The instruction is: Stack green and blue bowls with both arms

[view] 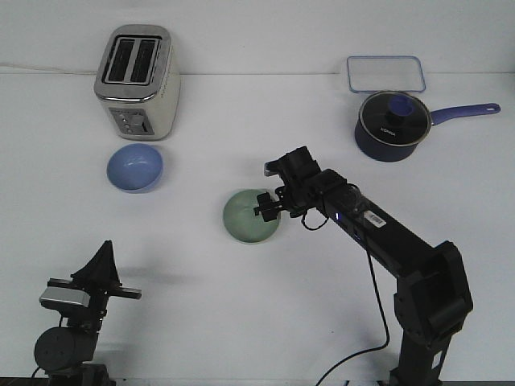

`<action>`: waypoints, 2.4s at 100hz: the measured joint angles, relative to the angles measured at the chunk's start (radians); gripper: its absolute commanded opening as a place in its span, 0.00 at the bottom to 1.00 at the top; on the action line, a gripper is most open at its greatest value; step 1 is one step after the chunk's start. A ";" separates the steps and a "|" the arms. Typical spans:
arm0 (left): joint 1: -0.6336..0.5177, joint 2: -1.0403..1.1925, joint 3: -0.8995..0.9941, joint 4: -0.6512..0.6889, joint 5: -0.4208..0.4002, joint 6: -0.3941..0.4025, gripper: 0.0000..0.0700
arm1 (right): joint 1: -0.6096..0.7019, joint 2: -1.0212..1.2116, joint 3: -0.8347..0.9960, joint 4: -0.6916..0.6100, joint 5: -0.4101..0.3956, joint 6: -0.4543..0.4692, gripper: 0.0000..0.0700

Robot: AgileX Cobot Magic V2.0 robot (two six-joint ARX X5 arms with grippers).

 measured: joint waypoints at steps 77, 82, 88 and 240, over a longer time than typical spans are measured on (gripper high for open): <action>0.000 0.000 0.000 0.000 0.000 0.000 0.02 | -0.408 -0.506 -0.027 -0.161 0.030 -0.197 0.64; 0.000 0.000 0.000 0.000 0.000 0.000 0.02 | -0.433 -0.550 -0.061 -0.142 0.031 -0.201 0.64; 0.000 0.000 0.000 0.000 0.000 0.000 0.02 | -0.459 -0.607 -0.109 -0.116 0.031 -0.206 0.64; 0.000 0.000 0.000 0.000 0.000 0.000 0.02 | -0.492 -1.395 -1.019 0.573 0.078 -0.216 0.64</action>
